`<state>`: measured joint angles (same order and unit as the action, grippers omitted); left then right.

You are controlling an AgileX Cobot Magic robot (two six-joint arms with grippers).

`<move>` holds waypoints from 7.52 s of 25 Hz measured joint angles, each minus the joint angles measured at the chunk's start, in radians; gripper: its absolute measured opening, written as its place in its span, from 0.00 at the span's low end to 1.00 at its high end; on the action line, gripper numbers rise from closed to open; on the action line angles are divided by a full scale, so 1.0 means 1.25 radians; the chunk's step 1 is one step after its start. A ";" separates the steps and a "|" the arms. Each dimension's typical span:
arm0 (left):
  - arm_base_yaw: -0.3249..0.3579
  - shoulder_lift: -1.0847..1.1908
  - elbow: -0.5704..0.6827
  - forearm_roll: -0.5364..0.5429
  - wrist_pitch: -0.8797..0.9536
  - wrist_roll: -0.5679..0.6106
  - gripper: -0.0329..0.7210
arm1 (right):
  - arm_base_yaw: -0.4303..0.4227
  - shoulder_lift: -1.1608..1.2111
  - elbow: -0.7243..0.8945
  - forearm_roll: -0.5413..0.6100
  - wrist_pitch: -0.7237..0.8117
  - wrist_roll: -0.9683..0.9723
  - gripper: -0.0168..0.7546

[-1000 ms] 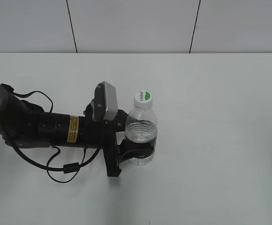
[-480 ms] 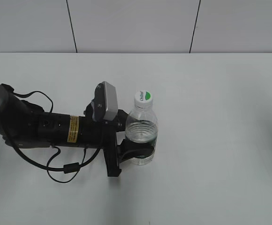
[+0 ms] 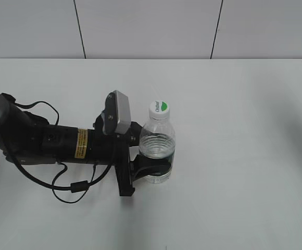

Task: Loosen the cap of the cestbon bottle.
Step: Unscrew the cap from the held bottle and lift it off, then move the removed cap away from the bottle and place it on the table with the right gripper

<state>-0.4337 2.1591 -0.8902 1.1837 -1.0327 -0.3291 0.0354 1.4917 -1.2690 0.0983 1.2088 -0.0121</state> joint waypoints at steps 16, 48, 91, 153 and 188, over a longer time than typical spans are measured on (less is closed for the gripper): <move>0.000 0.000 0.000 -0.001 0.000 0.000 0.55 | 0.335 0.165 -0.210 0.062 0.004 0.085 0.57; 0.000 0.000 0.000 -0.001 0.000 0.000 0.54 | 0.540 0.331 -0.311 0.049 0.007 0.117 0.53; -0.001 0.000 0.000 -0.013 0.003 -0.001 0.54 | 0.546 0.347 -0.328 -0.010 0.012 -1.153 0.42; -0.001 0.000 0.000 -0.015 0.004 -0.003 0.54 | 0.236 0.200 0.094 -0.141 -0.220 0.112 0.41; -0.001 0.008 0.000 -0.236 0.024 -0.003 0.54 | 0.236 0.320 0.252 -0.048 -0.570 0.095 0.78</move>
<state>-0.4347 2.1691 -0.8904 0.8885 -1.0028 -0.3325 0.3302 1.8916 -0.9536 0.0377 0.4960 0.1069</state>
